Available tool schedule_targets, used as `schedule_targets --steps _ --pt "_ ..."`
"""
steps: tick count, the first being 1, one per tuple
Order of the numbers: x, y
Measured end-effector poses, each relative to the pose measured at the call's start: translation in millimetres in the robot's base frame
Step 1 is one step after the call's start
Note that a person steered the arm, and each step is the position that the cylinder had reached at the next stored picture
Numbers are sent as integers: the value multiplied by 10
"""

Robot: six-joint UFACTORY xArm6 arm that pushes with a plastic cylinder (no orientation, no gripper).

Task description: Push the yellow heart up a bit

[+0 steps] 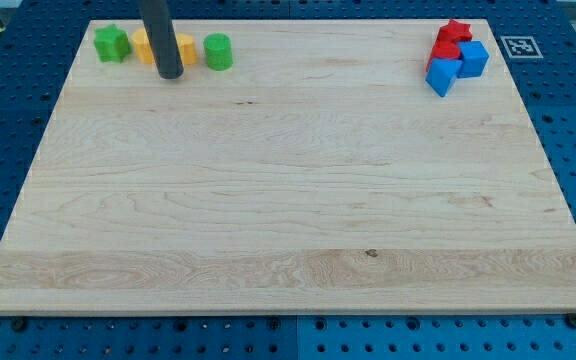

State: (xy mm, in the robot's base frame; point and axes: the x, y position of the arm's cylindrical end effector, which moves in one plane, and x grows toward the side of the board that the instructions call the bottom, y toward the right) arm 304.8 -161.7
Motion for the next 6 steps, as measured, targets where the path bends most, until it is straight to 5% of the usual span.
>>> schedule_targets --steps 6 --pt "-62 22"
